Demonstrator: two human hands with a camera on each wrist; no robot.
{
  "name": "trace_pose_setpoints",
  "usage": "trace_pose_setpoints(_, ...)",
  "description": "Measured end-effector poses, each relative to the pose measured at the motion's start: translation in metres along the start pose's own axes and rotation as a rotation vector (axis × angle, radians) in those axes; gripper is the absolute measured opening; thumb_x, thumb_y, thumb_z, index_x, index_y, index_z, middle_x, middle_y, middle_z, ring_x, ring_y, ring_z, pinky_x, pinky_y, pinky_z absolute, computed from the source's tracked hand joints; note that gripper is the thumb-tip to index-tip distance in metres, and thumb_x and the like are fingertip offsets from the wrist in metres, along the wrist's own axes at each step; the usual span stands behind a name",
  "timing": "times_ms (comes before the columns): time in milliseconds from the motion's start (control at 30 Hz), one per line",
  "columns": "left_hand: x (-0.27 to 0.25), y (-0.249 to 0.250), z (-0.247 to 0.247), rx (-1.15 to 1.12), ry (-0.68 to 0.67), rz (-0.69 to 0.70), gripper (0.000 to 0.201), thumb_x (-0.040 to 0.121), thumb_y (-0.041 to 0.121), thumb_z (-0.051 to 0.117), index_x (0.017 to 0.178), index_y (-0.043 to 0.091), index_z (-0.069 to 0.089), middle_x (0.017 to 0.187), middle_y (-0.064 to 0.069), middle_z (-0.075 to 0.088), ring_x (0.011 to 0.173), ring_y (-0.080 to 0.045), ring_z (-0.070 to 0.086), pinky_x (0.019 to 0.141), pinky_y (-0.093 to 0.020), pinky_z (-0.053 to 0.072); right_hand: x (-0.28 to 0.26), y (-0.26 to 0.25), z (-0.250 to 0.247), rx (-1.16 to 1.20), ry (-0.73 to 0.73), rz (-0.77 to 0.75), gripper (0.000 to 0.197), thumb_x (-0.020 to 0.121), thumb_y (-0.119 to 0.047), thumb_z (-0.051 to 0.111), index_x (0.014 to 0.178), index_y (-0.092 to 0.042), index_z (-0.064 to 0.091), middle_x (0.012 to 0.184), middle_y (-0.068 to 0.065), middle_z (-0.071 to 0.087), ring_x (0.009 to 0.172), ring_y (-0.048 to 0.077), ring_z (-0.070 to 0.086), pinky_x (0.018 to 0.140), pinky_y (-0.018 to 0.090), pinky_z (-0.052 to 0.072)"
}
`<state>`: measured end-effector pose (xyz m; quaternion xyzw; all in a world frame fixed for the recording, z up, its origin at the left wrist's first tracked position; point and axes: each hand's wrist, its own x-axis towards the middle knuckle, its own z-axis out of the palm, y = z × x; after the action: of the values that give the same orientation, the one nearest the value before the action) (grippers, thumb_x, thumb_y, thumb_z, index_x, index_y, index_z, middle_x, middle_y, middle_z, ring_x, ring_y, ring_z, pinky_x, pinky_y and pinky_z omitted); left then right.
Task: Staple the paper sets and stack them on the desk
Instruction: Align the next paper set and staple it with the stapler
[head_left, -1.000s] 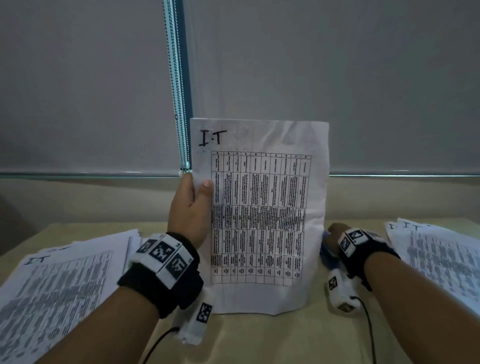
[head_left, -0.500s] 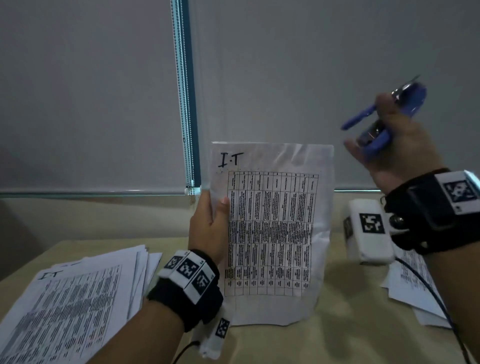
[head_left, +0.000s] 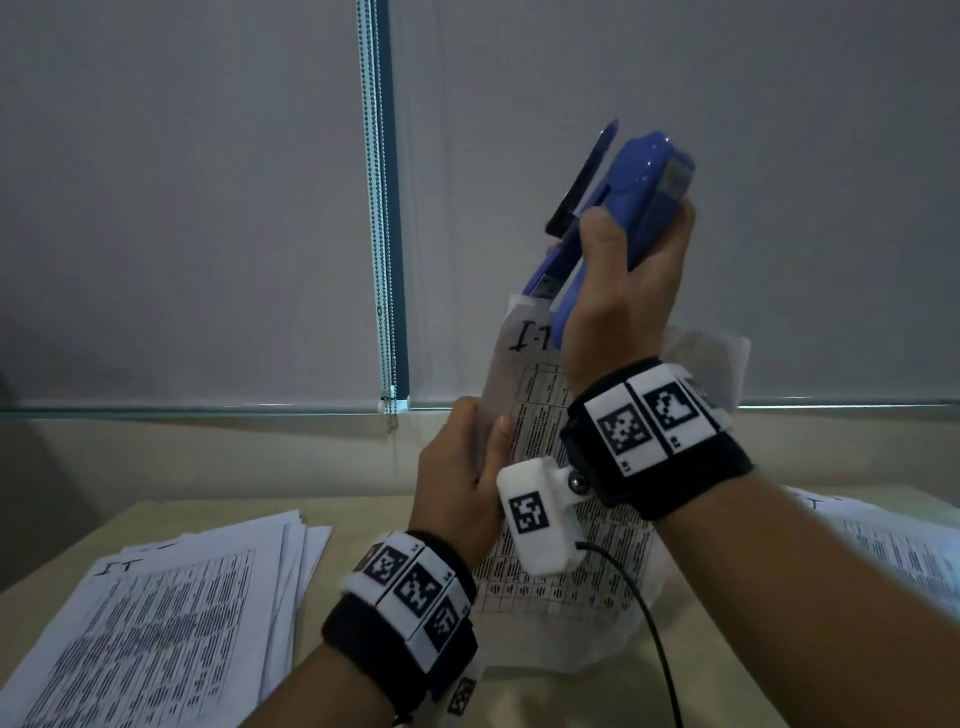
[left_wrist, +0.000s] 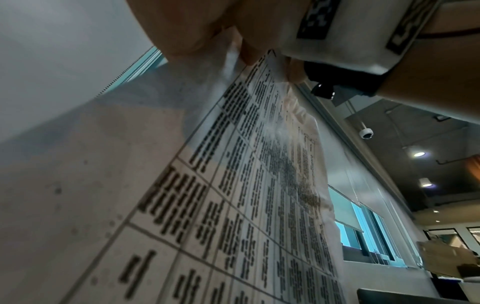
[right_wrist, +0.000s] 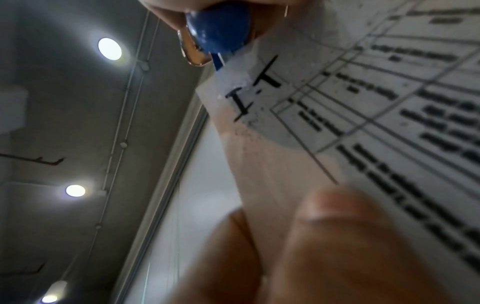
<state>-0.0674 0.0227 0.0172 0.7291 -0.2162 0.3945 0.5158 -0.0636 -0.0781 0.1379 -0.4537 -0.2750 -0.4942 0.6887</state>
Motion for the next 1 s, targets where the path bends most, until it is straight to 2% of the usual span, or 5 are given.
trace_pose_setpoints(367,-0.007,0.006,0.007,-0.037,-0.036,-0.001,0.026,0.095,0.021,0.05,0.073,0.031,0.042,0.063,0.012,0.049,0.054,0.001,0.046,0.051,-0.008,0.037,-0.004,0.0,-0.005,-0.014,0.008,-0.012,0.051,0.078,-0.033,0.052,0.117,-0.002,0.045,0.078,-0.013,0.055,0.071,0.012,0.059,0.071,0.04,0.055)
trace_pose_setpoints(467,-0.004,0.002,0.006,0.001,-0.012,0.002,0.019,0.092,0.028,0.047,0.074,0.031,0.041,0.063,0.011,0.048,0.054,0.0,0.045,0.051,-0.01,0.037,-0.003,-0.003,-0.009,0.032,0.019,-0.012,0.056,0.076,-0.034,0.051,0.121,-0.001,0.042,0.084,-0.007,0.057,0.078,0.034,0.063,0.074,0.049,0.055)
trace_pose_setpoints(600,-0.004,0.005,0.008,-0.03,-0.037,-0.007,0.021,0.095,0.023,0.049,0.076,0.028,0.044,0.065,0.009,0.051,0.055,-0.001,0.046,0.051,-0.009,0.037,-0.002,-0.001,-0.01,-0.022,0.041,0.012,0.052,0.077,-0.034,0.052,0.118,-0.002,0.046,0.072,-0.019,0.06,0.067,0.007,0.059,0.071,0.037,0.055)
trace_pose_setpoints(800,-0.004,0.007,0.008,-0.063,-0.02,-0.036,0.025,0.095,0.018,0.049,0.073,0.028,0.041,0.064,0.009,0.051,0.056,0.001,0.047,0.052,-0.009,0.037,0.008,-0.005,-0.009,0.052,0.096,-0.006,0.034,0.073,-0.035,0.052,0.105,-0.023,0.045,0.083,-0.004,0.057,0.08,0.046,0.06,0.072,0.058,0.052)
trace_pose_setpoints(1000,-0.002,0.008,0.011,-0.057,-0.02,-0.021,0.024,0.095,0.019,0.049,0.074,0.028,0.042,0.065,0.011,0.052,0.056,0.0,0.048,0.051,-0.009,0.037,0.009,0.007,-0.017,-0.033,0.059,-0.026,0.042,0.078,-0.031,0.052,0.113,-0.008,0.046,0.068,-0.029,0.06,0.064,0.004,0.059,0.067,0.035,0.054)
